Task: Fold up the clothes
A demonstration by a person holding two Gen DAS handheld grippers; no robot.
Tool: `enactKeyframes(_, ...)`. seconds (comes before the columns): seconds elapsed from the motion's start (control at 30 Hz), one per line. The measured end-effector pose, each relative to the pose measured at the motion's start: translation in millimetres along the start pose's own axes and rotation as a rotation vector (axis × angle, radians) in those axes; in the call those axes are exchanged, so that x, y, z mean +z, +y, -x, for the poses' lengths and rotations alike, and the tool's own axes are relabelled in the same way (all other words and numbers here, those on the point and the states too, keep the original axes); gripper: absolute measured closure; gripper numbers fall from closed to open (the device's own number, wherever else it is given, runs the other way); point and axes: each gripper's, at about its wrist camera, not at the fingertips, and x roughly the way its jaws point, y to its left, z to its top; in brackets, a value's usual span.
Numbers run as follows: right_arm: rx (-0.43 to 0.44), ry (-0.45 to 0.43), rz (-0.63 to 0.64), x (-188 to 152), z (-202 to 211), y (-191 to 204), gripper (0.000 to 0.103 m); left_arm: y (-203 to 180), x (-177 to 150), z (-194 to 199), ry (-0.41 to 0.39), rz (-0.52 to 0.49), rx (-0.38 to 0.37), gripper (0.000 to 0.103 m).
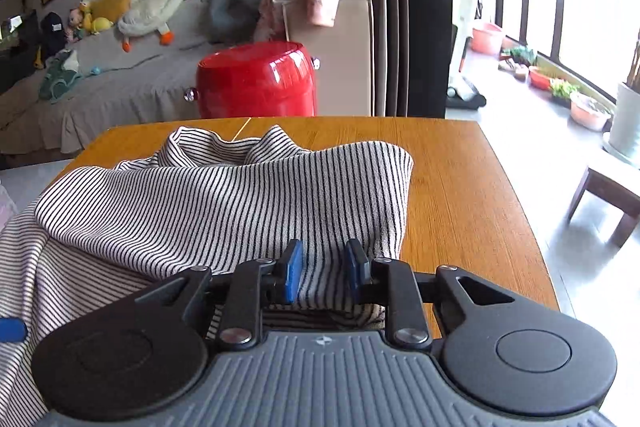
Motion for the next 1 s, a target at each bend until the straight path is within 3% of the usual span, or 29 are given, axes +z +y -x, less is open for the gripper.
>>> enactKeyframes(0.07,-0.009,0.008,-0.018,-19,-4,-11,0.081,-16,1,7,0.038,-0.160,0.076,0.000)
enactKeyframes(0.2,-0.005,-0.022,-0.026,-22,1,-12,0.079,-46,-6,26,0.143,-0.529,0.236,0.000)
enactKeyframes(0.37,0.050,-0.055,-0.145,-21,6,-32,0.075,-48,-21,34,0.268,-0.683,0.366,0.003)
enactKeyframes(0.47,0.069,-0.063,-0.171,-21,8,-36,0.072,-48,-24,33,0.284,-0.727,0.387,0.024)
enactKeyframes(0.5,0.068,-0.066,-0.167,-21,8,-35,0.071,-50,-23,33,0.284,-0.727,0.385,0.047)
enactKeyframes(0.53,0.066,-0.072,-0.159,-21,10,-34,0.071,-53,-20,32,0.281,-0.725,0.391,0.058)
enactKeyframes(0.6,0.058,-0.084,-0.133,-20,15,-30,0.071,-57,-11,33,0.251,-0.721,0.395,0.071)
enactKeyframes(0.7,0.047,-0.102,-0.077,-19,33,-19,0.071,-61,3,39,0.189,-0.687,0.388,0.082)
enactKeyframes(0.77,0.153,-0.117,-0.092,-19,61,-7,0.069,-63,12,43,0.147,-0.653,0.378,0.092)
enactKeyframes(0.87,0.453,-0.074,-0.182,-20,95,11,0.064,-63,22,48,0.103,-0.616,0.363,0.093)
enactKeyframes(0.93,0.627,-0.015,-0.174,-23,104,34,0.064,-64,25,51,0.076,-0.604,0.368,0.093)
enactKeyframes(1.0,0.696,0.026,-0.107,-28,110,59,0.064,-63,26,55,0.055,-0.589,0.377,0.093)
